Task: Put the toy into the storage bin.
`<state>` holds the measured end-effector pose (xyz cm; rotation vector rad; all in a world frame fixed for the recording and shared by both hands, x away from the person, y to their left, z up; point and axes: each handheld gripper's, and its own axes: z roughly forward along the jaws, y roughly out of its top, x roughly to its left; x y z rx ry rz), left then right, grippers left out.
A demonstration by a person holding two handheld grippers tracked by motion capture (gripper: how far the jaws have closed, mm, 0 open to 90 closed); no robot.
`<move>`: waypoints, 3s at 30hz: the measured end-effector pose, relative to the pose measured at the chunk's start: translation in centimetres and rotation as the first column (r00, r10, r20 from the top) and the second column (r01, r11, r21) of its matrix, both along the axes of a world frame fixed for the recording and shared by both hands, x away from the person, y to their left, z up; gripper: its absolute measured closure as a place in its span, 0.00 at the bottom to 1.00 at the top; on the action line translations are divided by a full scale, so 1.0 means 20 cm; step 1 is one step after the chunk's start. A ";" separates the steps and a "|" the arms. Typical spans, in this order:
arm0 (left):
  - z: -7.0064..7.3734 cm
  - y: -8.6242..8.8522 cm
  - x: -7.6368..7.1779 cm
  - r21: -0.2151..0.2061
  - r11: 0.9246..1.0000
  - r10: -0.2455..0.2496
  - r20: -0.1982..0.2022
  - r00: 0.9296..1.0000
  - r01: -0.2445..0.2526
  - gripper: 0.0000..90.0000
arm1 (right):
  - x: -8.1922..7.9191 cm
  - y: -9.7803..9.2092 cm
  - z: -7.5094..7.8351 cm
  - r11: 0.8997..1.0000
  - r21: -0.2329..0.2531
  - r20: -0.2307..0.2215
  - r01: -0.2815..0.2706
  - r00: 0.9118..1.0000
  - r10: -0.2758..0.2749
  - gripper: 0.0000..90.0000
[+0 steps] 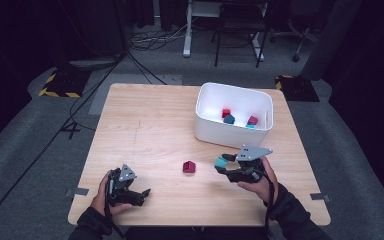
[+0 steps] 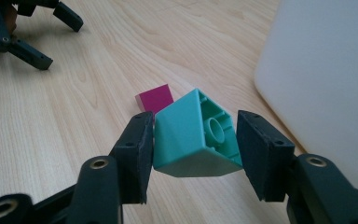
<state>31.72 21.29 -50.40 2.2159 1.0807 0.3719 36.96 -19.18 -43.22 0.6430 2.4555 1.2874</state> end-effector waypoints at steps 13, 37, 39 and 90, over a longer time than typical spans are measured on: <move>0.00 0.00 0.00 0.000 1.000 0.000 0.000 1.000 0.000 0.01 | 0.03 -0.08 0.21 0.999 0.025 0.047 0.042 0.998 -0.043 0.54; 0.00 0.00 0.00 0.000 1.000 0.000 0.000 1.000 0.000 0.01 | 0.13 -0.10 0.43 0.993 0.032 0.094 0.112 0.989 -0.115 0.53; 0.00 0.00 0.00 0.000 1.000 0.001 0.000 1.000 -0.001 0.01 | 0.14 -0.10 0.44 0.992 0.033 0.094 0.119 0.988 -0.122 0.54; 0.00 0.00 0.00 0.000 1.000 0.000 0.000 1.000 0.000 0.01 | 0.59 -0.12 0.42 0.941 -0.065 0.025 0.333 0.943 -0.332 0.53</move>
